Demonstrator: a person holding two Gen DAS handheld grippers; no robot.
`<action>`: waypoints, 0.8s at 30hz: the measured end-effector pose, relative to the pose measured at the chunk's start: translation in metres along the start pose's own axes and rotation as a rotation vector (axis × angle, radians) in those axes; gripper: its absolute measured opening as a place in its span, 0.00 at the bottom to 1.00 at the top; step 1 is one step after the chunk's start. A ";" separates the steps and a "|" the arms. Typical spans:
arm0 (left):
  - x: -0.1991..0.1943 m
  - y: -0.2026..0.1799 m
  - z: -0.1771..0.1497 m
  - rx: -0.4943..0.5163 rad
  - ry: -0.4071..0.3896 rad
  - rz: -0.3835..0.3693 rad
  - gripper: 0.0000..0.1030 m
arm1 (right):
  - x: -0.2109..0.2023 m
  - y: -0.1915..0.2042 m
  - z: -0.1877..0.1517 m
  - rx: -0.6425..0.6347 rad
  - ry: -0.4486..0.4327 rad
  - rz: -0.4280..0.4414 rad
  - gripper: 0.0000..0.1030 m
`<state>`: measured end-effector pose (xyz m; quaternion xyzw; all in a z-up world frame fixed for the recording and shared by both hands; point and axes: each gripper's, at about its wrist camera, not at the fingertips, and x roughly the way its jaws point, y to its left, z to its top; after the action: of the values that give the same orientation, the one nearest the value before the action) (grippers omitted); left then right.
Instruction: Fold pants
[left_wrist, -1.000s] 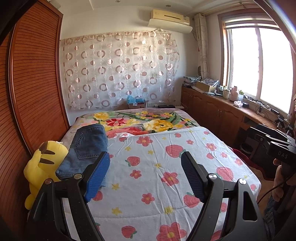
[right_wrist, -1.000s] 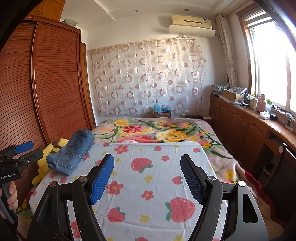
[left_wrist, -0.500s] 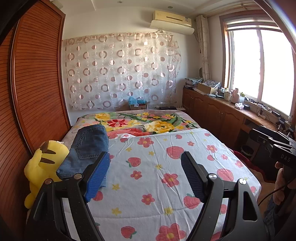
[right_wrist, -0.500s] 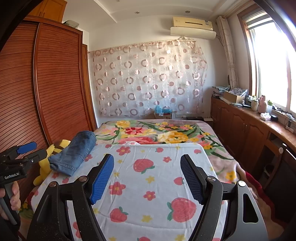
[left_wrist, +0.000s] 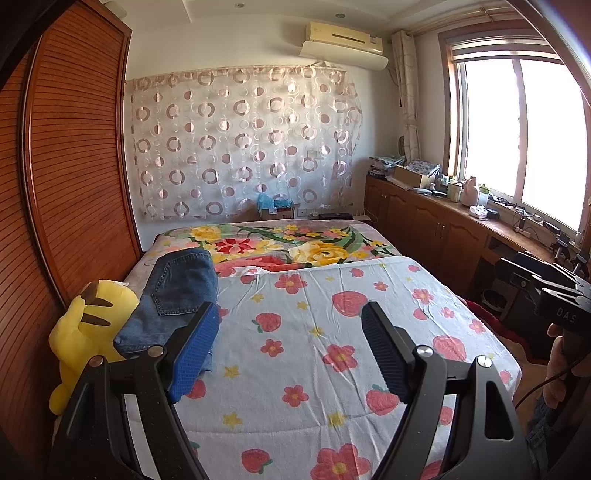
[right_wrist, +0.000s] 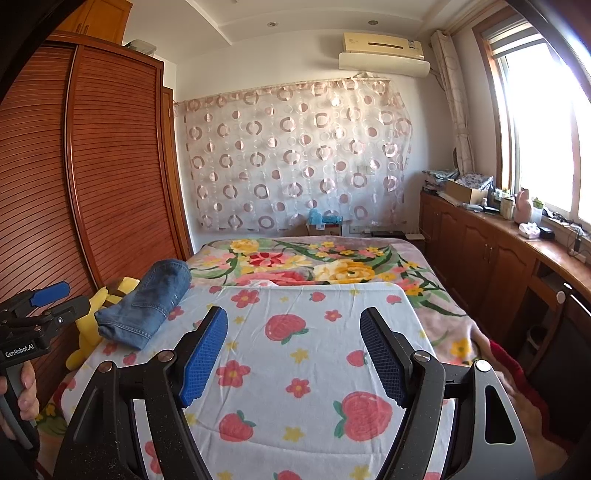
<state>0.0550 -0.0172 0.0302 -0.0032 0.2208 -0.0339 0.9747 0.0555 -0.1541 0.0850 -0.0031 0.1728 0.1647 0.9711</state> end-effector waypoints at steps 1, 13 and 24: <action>-0.001 -0.001 0.000 -0.001 -0.001 0.000 0.78 | -0.001 0.003 -0.001 0.000 -0.001 -0.001 0.74; 0.000 0.001 -0.001 0.000 -0.001 0.000 0.78 | -0.002 0.005 -0.003 0.000 -0.007 -0.005 0.74; -0.001 0.000 -0.001 -0.001 -0.002 -0.002 0.78 | -0.002 0.004 -0.002 0.000 -0.006 -0.006 0.74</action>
<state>0.0536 -0.0167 0.0293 -0.0037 0.2198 -0.0346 0.9749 0.0516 -0.1511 0.0837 -0.0030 0.1697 0.1618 0.9721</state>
